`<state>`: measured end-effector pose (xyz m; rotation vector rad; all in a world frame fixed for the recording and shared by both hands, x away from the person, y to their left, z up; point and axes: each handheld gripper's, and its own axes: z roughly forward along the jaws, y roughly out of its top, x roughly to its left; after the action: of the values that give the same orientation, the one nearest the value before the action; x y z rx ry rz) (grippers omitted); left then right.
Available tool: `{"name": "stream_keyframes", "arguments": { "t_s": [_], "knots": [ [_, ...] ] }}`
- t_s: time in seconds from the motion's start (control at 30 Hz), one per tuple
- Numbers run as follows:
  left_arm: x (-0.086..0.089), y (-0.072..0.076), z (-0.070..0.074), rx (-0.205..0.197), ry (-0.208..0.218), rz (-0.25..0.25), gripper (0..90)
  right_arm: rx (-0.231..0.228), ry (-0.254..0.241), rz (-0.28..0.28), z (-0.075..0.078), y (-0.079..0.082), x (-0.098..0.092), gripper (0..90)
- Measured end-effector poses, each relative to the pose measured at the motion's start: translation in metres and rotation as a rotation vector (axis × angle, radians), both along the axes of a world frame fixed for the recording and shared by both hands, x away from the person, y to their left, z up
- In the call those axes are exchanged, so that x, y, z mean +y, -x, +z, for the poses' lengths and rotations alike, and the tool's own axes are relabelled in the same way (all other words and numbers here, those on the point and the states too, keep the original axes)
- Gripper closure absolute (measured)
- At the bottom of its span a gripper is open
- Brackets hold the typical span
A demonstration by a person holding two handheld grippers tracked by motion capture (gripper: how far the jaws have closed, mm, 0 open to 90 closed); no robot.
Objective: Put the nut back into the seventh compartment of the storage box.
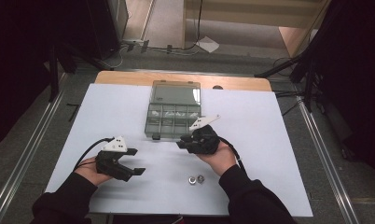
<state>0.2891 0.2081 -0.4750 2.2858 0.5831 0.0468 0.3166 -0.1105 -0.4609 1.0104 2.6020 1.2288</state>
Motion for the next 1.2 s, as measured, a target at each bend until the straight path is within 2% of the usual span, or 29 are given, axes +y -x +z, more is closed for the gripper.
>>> {"name": "stream_keyframes", "arguments": {
  "t_s": [0.33, 0.47, 0.5, 0.57, 0.6, 0.8, 0.83, 1.2],
  "knots": [
    [0.0, 0.0, 0.0, -0.005, -0.002, -0.004, 19.7, -0.002, -0.007, -0.035, 0.003, -0.011, -0.005, 71.0],
    [-0.001, 0.003, 0.003, -0.005, 0.027, 0.003, 19.8, -0.008, -0.007, -0.042, 0.004, -0.015, -0.005, 71.0],
    [-0.001, 0.003, 0.005, 0.001, 0.009, 0.0, 19.7, -0.007, -0.008, -0.04, 0.004, -0.017, -0.006, 71.0],
    [-0.001, 0.003, 0.004, -0.002, 0.002, -0.002, 19.7, -0.009, -0.01, -0.046, 0.004, -0.019, -0.006, 71.0],
    [-0.001, 0.003, 0.002, -0.003, 0.02, 0.004, 19.7, -0.008, -0.009, -0.047, 0.004, -0.021, -0.006, 71.0],
    [0.003, 0.002, 0.002, 0.003, 0.002, 0.019, 19.7, -0.005, -0.008, -0.061, 0.003, -0.029, -0.004, 71.0],
    [0.003, 0.003, 0.001, -0.003, 0.02, 0.022, 19.8, -0.006, -0.006, -0.058, 0.002, -0.03, -0.004, 71.0],
    [0.003, 0.004, 0.0, 0.0, 0.014, 0.008, 19.8, -0.008, -0.017, -0.085, -0.001, -0.039, -0.004, 71.0]
  ]
}}
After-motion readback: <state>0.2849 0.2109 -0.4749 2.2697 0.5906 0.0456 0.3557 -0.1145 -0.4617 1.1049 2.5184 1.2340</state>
